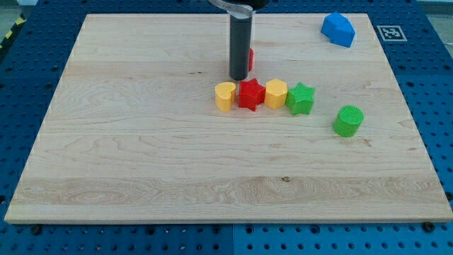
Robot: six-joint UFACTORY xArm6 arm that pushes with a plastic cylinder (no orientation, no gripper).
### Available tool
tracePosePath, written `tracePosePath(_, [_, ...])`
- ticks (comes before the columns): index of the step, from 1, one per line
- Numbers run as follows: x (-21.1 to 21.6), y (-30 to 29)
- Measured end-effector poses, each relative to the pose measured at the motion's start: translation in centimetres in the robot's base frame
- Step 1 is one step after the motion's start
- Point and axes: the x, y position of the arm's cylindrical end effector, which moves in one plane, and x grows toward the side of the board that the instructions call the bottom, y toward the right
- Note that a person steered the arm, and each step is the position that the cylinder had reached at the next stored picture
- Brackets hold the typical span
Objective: Slide red circle to left side of the blue cube and blue triangle
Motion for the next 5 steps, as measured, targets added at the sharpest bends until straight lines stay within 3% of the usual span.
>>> tracePosePath(3, [-1.7, -1.7])
tracePosePath(5, [-2.4, 1.3])
